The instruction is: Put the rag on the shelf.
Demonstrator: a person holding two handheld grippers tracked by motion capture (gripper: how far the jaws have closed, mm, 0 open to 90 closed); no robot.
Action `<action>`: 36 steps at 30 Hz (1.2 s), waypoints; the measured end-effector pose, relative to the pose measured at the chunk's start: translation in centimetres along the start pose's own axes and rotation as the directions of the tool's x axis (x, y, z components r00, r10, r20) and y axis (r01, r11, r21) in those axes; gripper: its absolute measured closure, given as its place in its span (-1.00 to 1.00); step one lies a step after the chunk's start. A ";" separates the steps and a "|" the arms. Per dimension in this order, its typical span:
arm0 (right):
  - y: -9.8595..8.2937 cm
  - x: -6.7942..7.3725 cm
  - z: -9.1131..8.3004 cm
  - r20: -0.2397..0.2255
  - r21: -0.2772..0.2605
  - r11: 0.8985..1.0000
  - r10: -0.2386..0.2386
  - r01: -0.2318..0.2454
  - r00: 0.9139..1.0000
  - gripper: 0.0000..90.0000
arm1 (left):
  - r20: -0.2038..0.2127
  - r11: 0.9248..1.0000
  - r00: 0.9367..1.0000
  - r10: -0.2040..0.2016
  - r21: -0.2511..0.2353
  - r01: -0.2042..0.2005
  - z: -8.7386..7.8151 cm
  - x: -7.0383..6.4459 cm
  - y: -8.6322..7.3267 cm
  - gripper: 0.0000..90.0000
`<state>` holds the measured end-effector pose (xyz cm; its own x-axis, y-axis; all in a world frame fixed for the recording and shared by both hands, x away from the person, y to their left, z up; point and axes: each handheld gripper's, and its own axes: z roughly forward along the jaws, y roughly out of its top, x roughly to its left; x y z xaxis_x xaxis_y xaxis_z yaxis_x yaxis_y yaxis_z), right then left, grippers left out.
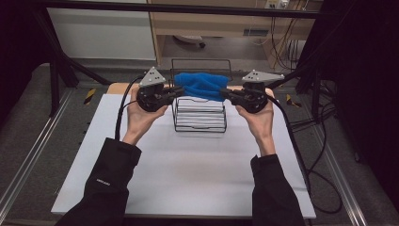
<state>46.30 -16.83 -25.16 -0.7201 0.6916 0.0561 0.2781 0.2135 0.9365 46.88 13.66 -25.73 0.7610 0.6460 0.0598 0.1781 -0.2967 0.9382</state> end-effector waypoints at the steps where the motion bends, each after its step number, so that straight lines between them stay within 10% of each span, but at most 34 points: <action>1: -0.2 0.0 0.1 0.003 0.003 1.000 -0.001 0.001 1.000 0.99 | 0.000 1.000 1.000 -0.005 0.003 0.005 -0.1 0.0 0.0 0.76; 8: -0.5 0.1 0.4 0.017 -0.002 1.000 -0.029 0.029 0.999 0.99 | 0.035 1.000 0.999 -0.025 0.006 0.025 -0.8 -0.1 -0.2 0.51; 27: -1.9 -0.1 -0.8 0.038 -0.031 1.000 -0.005 0.006 0.999 0.15 | 0.014 0.995 1.000 -0.023 0.093 0.021 0.1 -0.4 -1.7 0.99; 36: -2.9 0.4 -2.1 0.059 -0.016 1.000 0.012 -0.011 0.998 -0.48 | 0.012 0.992 0.999 -0.043 0.122 0.041 -1.5 -0.4 -3.4 0.47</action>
<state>43.84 -18.63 -27.07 -0.6782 0.7334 0.0469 0.2761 0.1951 0.9411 44.99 15.46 -28.47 0.7600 0.6497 0.0151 0.2845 -0.3535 0.8911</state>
